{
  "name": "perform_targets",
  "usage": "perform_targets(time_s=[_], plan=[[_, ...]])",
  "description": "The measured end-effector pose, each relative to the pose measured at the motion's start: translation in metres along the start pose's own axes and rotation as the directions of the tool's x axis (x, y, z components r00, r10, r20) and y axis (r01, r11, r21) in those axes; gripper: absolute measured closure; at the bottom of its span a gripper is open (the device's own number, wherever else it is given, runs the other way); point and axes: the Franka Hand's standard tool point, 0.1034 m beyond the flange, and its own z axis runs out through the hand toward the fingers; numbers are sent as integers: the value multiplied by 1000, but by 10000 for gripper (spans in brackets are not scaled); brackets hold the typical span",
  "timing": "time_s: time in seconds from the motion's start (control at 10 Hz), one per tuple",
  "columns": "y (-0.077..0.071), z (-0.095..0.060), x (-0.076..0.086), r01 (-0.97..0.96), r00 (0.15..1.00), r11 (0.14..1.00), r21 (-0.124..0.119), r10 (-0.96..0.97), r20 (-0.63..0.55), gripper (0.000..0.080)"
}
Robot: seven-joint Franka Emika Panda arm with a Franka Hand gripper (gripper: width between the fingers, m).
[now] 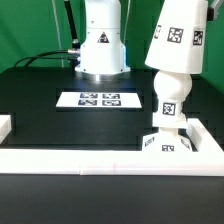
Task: Assemble lamp
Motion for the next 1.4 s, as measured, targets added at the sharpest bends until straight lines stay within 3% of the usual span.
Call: perform_targets(time_s=[0.7,1.4], plan=[[0,40,-1,-2,999,1000,-9,1,-38,754],[5,65,1,-1,999,1000,-21,0,-39,754]])
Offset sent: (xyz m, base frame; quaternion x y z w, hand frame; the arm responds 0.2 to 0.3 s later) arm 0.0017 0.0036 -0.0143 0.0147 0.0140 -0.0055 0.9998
